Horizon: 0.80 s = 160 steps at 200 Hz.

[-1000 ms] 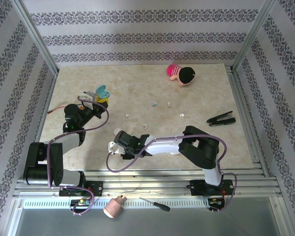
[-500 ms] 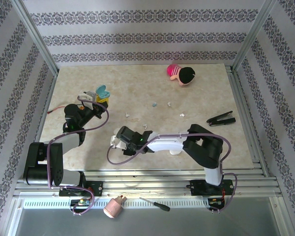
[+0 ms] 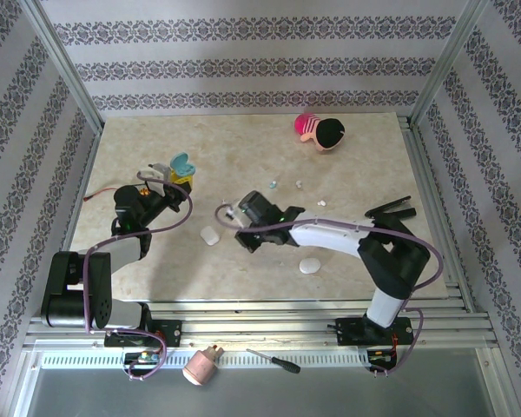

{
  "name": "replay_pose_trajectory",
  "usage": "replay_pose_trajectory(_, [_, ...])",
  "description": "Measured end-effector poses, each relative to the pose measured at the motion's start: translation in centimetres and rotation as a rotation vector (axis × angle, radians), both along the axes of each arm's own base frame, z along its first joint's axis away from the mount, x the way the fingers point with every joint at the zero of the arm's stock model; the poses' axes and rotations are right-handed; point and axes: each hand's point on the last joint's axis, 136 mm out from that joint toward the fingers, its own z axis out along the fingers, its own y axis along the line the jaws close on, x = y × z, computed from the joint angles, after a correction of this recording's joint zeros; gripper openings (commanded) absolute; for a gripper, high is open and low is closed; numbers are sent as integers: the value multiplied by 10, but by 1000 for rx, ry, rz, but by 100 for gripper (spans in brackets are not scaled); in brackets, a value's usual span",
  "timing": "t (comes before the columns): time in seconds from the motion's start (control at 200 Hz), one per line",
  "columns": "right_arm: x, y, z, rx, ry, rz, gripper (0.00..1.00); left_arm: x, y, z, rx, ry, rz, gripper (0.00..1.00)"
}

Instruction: Insert the wireless bluetooth earbuds into the charging case

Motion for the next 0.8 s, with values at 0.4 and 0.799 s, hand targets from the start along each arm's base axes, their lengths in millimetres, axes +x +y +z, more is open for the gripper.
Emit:
replay_pose_trajectory(0.4, [-11,-89,-33,-31,285,-502,13,-15,-42,-12,21,29,-122,28])
replay_pose_trajectory(0.799, [8,-74,81,273,88,-483,13,-47,-108,-19,57,32,-339,28])
